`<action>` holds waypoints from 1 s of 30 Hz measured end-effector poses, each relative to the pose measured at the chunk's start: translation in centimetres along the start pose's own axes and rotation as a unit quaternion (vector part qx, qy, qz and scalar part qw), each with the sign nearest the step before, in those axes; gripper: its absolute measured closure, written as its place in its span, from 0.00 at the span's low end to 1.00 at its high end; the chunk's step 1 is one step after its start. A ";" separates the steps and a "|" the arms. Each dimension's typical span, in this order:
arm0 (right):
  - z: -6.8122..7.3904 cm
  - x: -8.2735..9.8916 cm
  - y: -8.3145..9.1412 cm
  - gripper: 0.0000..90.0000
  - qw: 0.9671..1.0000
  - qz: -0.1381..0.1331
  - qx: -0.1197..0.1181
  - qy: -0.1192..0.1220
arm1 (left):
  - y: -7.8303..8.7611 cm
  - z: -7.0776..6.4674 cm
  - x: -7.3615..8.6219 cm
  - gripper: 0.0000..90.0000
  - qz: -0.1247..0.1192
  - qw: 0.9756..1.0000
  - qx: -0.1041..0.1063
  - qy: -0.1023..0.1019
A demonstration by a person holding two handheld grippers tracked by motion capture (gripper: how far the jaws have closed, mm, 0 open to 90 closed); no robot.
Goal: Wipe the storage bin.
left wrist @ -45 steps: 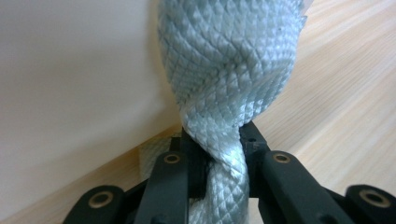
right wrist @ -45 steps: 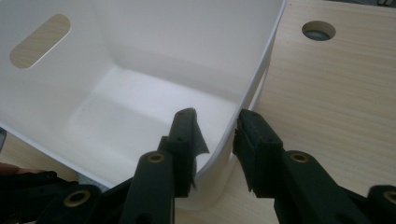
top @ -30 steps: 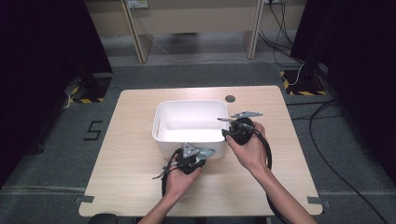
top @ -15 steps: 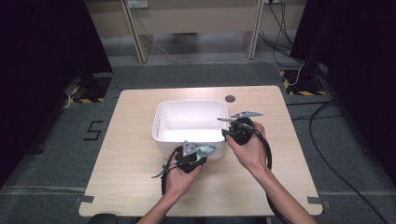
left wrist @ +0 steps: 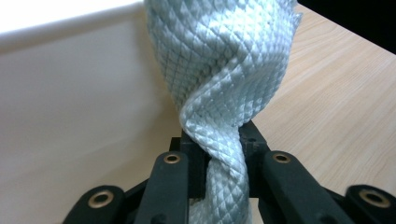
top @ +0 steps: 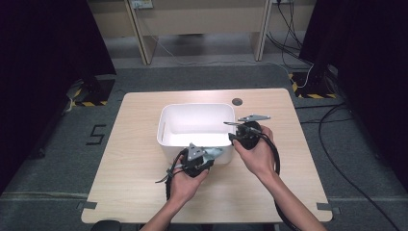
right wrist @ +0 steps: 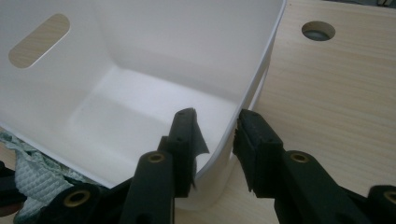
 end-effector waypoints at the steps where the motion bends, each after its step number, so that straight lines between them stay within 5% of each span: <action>1: 0.0 0.0 0.0 0.75 1.000 0.000 -0.001 0.001 | 0.0 0.0 -0.1 0.86 -0.002 1.000 0.000 -0.003; 30: 0.0 0.0 0.0 0.75 1.000 0.000 0.000 0.000 | 0.1 -0.7 -1.0 0.86 -0.014 1.000 -0.002 -0.010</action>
Point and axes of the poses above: each handheld gripper's, and its own axes: y roughly backward along the jaws, x roughly out of its underside, z roughly to its left, the point moved 9 cm from there along -y, roughly forward along the jaws, and after that the axes turned 10 degrees about -y, right-handed, at the moved point
